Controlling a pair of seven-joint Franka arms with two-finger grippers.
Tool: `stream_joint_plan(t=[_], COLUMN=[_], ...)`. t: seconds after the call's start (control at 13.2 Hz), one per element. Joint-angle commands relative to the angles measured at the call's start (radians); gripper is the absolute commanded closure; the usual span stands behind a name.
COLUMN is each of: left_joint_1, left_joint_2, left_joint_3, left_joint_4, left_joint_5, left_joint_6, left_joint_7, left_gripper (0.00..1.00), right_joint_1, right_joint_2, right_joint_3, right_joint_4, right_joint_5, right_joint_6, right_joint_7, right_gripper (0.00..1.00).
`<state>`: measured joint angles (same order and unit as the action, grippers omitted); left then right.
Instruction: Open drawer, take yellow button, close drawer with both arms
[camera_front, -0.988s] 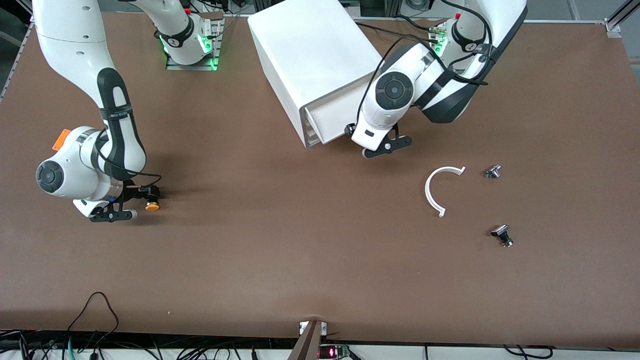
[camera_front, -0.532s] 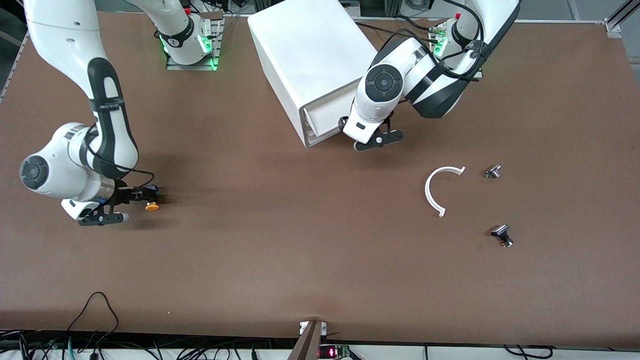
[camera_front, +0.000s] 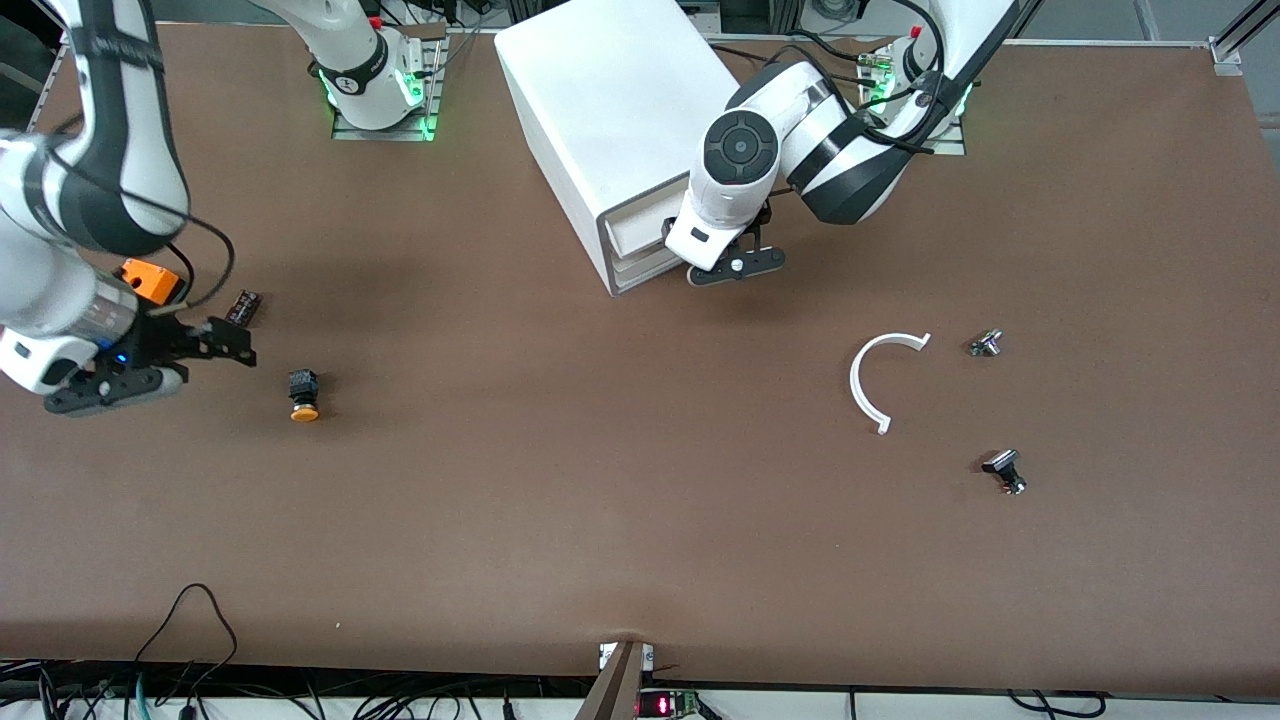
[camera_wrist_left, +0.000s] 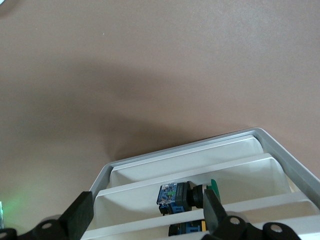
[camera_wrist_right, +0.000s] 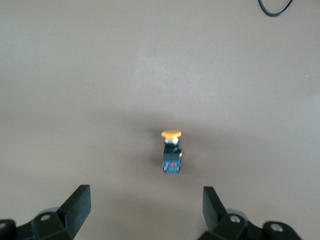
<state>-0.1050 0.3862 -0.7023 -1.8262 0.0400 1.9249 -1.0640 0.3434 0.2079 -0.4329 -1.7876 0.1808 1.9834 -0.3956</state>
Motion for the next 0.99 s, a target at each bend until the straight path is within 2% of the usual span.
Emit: stream_joint_plan(t=[0.0,0.23,0.38,0.46,0.53,0.68,0.76,0.91], left_joint_1=[0.002,0.007,0.016,0.016,0.018,0.027,0.021,0.016], left_joint_2=[-0.029,-0.029,-0.030,-0.030,-0.030,-0.030,-0.029,-0.026], left_joint_3=[-0.022,-0.022,-0.023,-0.023,-0.023,-0.022,-0.022,-0.022], left_joint_4=[-0.016,-0.015,-0.012,-0.005,-0.004,-0.005,-0.005,-0.007], left_joint_5=[-0.040,-0.043,-0.078,-0.095,-0.098,-0.098,-0.098,-0.100], left_joint_6=[0.002,0.000,-0.015,-0.030,-0.043,-0.053,-0.053,-0.053], left_joint_7=[-0.014,-0.011,-0.007,-0.007,-0.002,0.004,-0.004,-0.010], left_gripper=[0.03,0.03,0.03,0.03,0.03,0.03,0.03,0.03], right_joint_1=[0.002,0.002,-0.013,-0.033,-0.096,-0.241,-0.277,-0.319], right_joint_2=[-0.088,-0.146,-0.192,-0.224,-0.249,-0.281,-0.283,-0.282], right_joint_3=[0.002,0.019,0.087,0.138,0.220,0.404,0.443,0.468], right_joint_4=[-0.007,0.011,0.025,0.025,0.027,0.027,0.030,0.048], right_joint_5=[-0.044,-0.061,-0.131,-0.151,-0.152,-0.153,-0.152,-0.152], right_joint_6=[-0.093,-0.196,-0.244,-0.282,-0.310,-0.337,-0.357,-0.364], right_joint_7=[0.000,0.192,0.297,0.378,0.474,0.497,0.509,0.505], right_gripper=[0.01,0.01,0.01,0.01,0.01,0.01,0.01,0.01])
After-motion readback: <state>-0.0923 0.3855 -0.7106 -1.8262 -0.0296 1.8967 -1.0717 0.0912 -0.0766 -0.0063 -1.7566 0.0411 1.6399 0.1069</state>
